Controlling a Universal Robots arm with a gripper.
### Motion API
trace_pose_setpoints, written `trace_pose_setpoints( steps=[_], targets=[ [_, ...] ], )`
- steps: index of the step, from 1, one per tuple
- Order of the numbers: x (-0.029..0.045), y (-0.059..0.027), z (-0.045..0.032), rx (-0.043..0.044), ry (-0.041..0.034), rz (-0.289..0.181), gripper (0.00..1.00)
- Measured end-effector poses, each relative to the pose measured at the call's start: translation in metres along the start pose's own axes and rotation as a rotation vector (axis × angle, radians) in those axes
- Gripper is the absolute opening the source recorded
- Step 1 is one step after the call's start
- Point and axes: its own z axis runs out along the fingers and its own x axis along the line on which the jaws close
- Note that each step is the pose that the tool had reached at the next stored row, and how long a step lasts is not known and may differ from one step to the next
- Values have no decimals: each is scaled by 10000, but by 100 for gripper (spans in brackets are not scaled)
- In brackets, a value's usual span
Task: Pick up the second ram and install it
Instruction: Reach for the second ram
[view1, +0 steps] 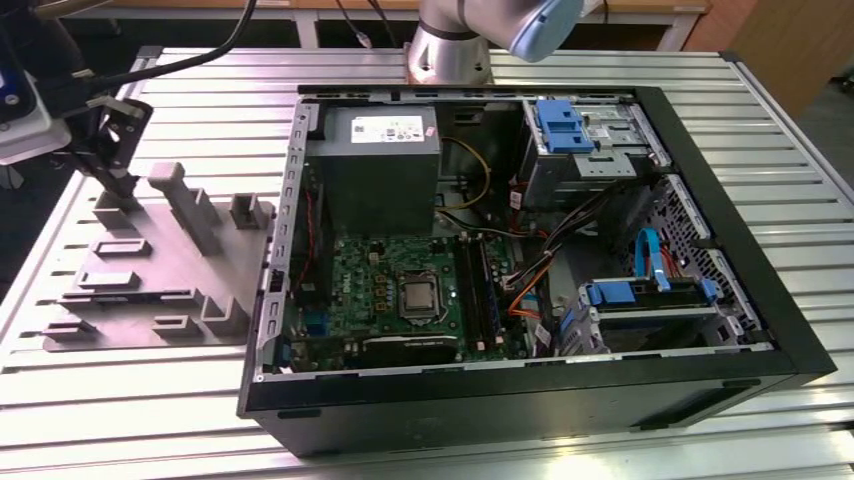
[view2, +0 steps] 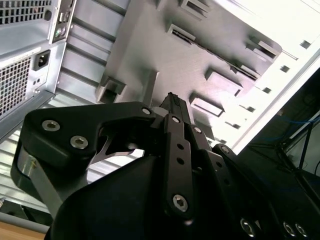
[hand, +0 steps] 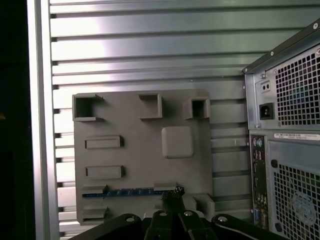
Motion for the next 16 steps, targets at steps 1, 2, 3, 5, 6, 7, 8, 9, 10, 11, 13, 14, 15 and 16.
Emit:
trace_pose_setpoints(
  steps=[1, 2, 3, 5, 6, 7, 8, 9, 10, 11, 13, 14, 15, 16],
  targets=[
    [16, -5, 11, 0, 0, 0, 10],
    [31, -9, 23, -1, -1, 0, 10],
    [46, -14, 34, 0, 0, 0, 10],
    [77, -24, 57, -1, -1, 0, 10],
    [91, -29, 67, -1, -1, 0, 10],
    [105, -34, 76, 0, -1, 0, 10],
    [120, -39, 86, 0, 0, 0, 10],
    [134, -45, 95, -1, -1, 0, 10],
    [147, -50, 104, 0, 0, 0, 10],
    [162, -57, 115, 0, -1, 0, 10],
    [189, -68, 133, 0, 0, 0, 10],
    [202, -75, 142, 0, 0, 0, 10],
    [212, -82, 150, 0, 0, -1, 10],
    [221, -90, 159, 1, 1, -1, 10]
  ],
)
